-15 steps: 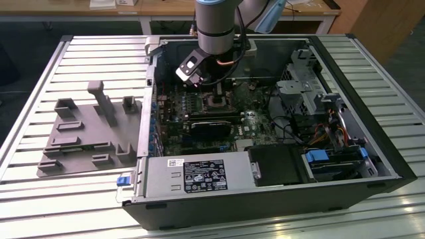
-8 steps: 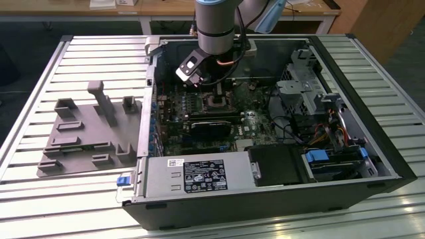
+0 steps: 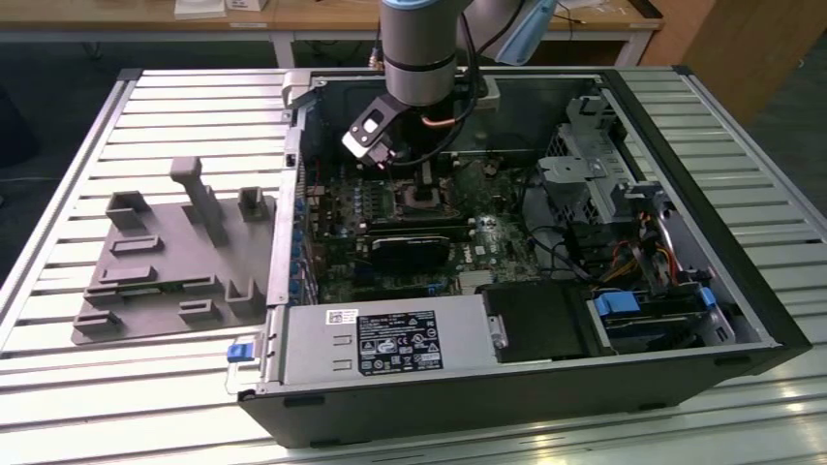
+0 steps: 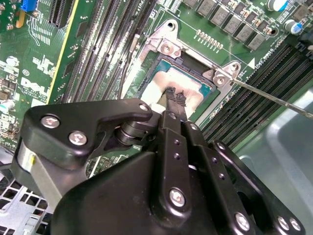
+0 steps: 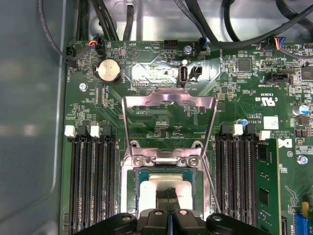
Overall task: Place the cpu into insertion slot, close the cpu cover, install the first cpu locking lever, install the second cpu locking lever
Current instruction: 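Place the cpu into insertion slot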
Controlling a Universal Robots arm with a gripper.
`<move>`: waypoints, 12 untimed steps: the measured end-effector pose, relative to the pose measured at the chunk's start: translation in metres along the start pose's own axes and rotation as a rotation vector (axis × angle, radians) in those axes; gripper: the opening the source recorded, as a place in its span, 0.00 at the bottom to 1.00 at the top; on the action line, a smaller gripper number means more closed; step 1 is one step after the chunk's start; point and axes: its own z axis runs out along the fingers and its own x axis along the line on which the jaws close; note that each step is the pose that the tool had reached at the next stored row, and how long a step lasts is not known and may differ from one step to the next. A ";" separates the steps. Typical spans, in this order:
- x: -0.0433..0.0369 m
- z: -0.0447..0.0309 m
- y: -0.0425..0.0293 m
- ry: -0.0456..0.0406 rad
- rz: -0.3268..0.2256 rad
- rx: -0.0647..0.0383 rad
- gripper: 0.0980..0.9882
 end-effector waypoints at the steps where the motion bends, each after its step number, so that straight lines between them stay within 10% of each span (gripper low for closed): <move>1: -0.0001 -0.0005 0.0000 -0.0003 0.000 0.000 0.00; 12: 0.0000 -0.0120 0.0010 -0.0001 0.000 0.000 0.00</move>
